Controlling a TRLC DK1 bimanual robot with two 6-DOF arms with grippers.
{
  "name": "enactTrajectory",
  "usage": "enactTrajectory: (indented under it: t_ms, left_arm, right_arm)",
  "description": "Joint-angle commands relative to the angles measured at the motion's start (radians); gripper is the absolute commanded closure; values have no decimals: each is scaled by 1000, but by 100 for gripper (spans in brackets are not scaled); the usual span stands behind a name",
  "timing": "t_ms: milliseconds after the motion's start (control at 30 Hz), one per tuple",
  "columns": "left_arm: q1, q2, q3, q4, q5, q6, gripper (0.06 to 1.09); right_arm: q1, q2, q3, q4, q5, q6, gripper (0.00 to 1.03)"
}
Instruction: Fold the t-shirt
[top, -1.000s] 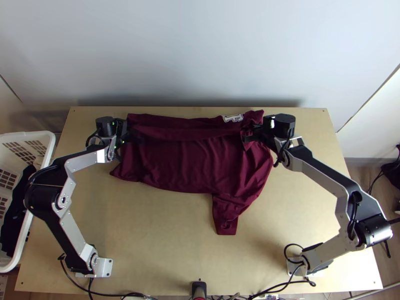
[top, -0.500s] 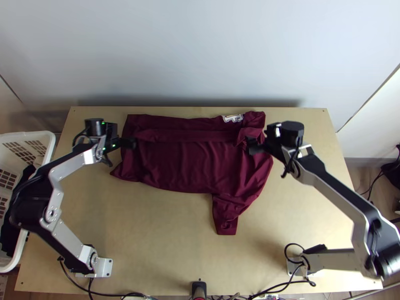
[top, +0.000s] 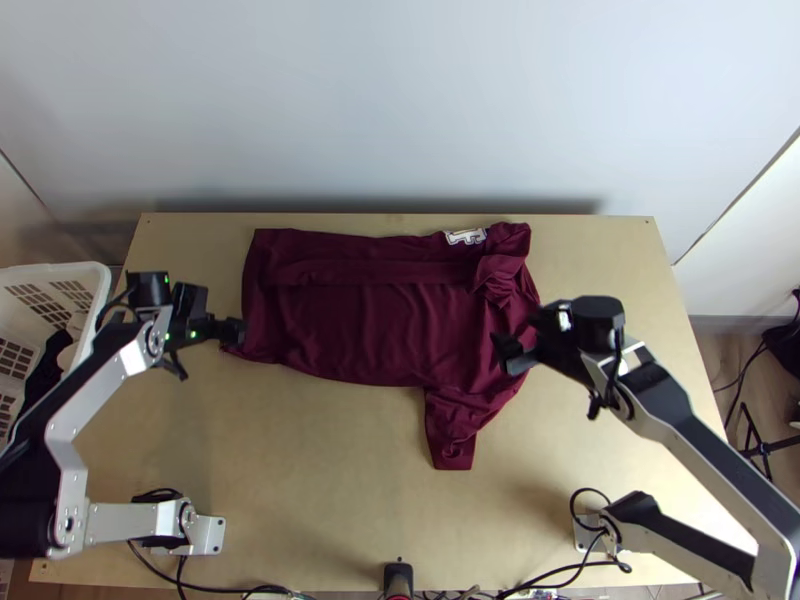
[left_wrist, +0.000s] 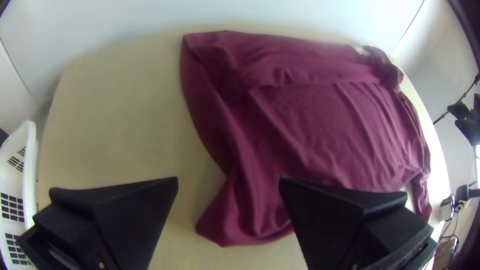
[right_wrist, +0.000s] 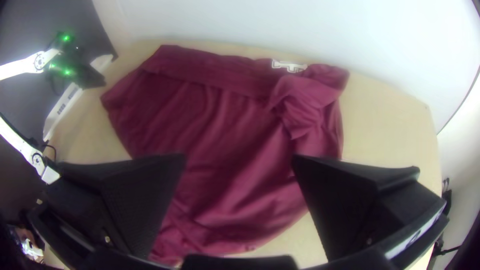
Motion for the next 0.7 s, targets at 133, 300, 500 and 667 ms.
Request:
enactTrajectory:
  t_ms: [133,300,500,667]
  left_arm:
    - [-7,-135,-138,-104,14,25,10]
    - [-3,-115,-141,-91,11,28,10]
    - [3,-88,-152,-50,11,28,10]
    - [-3,-43,-150,-22,11,13,10]
  right_arm:
    - [45,-172,-57,-239,-81,0,5]
    - [63,-198,-59,-284,-104,3,5]
    - [114,-229,-93,-328,-118,11,7]
    - [146,-233,-143,-336,-164,46,7]
